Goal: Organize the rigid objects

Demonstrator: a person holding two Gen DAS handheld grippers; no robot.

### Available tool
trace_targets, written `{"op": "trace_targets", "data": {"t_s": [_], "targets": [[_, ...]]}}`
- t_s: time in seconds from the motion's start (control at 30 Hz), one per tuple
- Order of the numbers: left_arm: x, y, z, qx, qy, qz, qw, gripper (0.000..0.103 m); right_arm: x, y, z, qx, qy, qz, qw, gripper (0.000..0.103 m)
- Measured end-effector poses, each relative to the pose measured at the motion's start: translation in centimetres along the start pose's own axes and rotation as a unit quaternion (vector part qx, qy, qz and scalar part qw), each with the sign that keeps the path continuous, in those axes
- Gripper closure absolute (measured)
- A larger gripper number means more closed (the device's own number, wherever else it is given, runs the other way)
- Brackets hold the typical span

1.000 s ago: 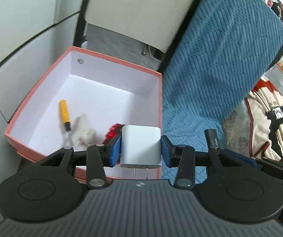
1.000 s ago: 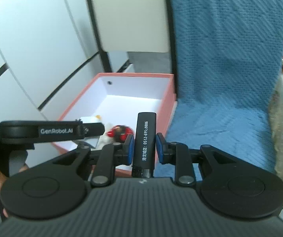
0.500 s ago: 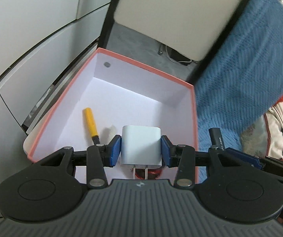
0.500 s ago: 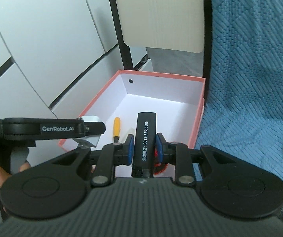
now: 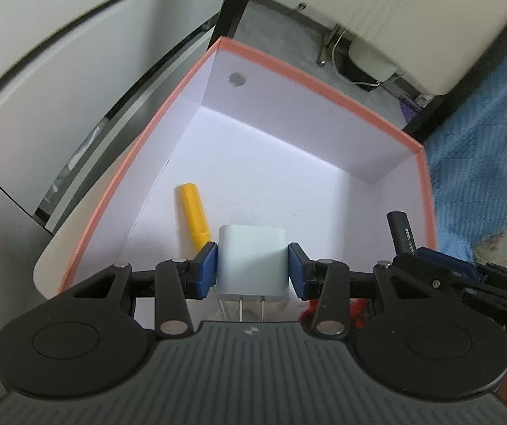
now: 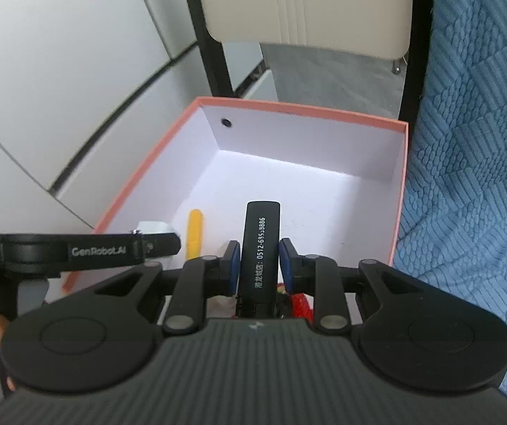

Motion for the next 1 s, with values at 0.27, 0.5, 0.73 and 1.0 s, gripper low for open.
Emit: {"op": "trace_targets", "data": {"t_s": [0.27,0.5,0.73,1.0], "targets": [[-0.1,-3.1,0.0,0.022,-0.010,0.004,0.9997,0.054,-2.2,-3.9,-0.2,0.027,-0.014,-0.011,0.999,0.076],[0.1,-3.3,-0.3,0.029,-0.005,-0.003,0.9996,0.054,-2.4,-4.7,-0.6,0.039,-0.017,-0.007,0.999,0.075],[-0.3,-1.2,0.1,0.006,-0.014,0.005,0.9999,0.053,-1.7,-3.8,-0.5,0.034,-0.007,-0.007,0.999,0.074],[-0.8,4.0,0.2,-0.036,-0.010,-0.001,0.9993,0.053,-0.2,-0.3,-0.2,0.006,-0.002,0.004,1.000,0.074]]}}
Point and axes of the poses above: each gripper's, at about its wrist camera, not at the fingertips, and y roughly against the way its jaws point, x to its left, z to its top, the point moved 9 cm from there along -y, roughly the way its jaws point, and after that the axes turned 15 degrees about z, right-handed, at the moved point
